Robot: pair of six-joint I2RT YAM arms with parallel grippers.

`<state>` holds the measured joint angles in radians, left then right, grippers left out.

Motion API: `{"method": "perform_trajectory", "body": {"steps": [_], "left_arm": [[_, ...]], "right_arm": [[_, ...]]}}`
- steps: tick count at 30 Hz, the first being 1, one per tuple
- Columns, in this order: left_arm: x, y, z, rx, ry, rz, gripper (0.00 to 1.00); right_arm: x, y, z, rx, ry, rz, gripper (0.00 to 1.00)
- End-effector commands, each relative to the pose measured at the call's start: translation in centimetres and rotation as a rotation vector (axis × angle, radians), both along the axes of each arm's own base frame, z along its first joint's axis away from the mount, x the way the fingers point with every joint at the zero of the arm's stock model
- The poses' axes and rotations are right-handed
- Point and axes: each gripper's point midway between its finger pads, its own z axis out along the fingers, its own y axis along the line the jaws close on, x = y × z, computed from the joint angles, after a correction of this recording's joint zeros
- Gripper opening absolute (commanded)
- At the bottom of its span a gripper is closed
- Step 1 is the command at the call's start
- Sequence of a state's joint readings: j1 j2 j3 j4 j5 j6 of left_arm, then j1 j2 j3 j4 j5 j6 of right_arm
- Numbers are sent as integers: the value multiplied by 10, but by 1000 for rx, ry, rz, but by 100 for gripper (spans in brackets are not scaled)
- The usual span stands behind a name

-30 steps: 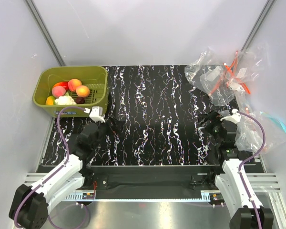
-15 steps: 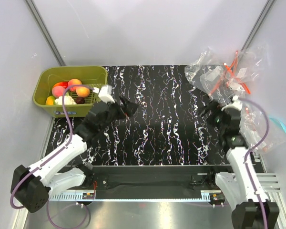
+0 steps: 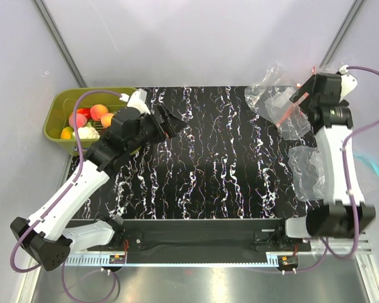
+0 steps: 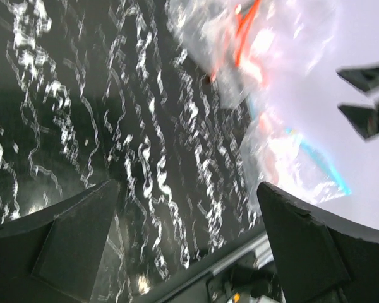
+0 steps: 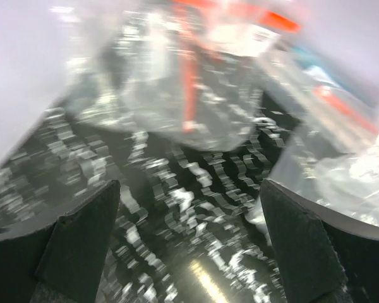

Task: Place the food in the zip-top bag and seal the zipper
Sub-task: Pick up the zipper food storage bag at the corner of the board.

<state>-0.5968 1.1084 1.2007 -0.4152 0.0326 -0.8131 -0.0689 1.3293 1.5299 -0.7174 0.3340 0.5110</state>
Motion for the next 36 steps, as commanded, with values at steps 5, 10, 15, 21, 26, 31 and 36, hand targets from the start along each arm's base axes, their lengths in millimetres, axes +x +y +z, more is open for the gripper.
{"method": "perform_trajectory", "body": {"steps": [5,10,15,21,26,31,36], "left_arm": [[-16,-16,6,-24,38,-117,99],[-24,-18,22,4,-25,-189,99],[-28,-18,14,15,-12,-205,99],[-22,-24,8,-11,-1,-205,99],[-12,-31,0,28,19,-224,99],[-5,-36,1,42,25,-229,99],[0,-35,9,51,-4,-219,99]], "right_arm": [[30,-80,-57,-160,196,-217,100],[63,-110,-63,-316,213,-260,100],[83,-140,-64,-454,298,-326,100],[106,-179,-63,-440,255,-356,100],[137,-195,-71,-449,259,-347,99],[141,-207,-59,-456,265,-389,41],[142,-194,-41,-374,184,-350,3]]}}
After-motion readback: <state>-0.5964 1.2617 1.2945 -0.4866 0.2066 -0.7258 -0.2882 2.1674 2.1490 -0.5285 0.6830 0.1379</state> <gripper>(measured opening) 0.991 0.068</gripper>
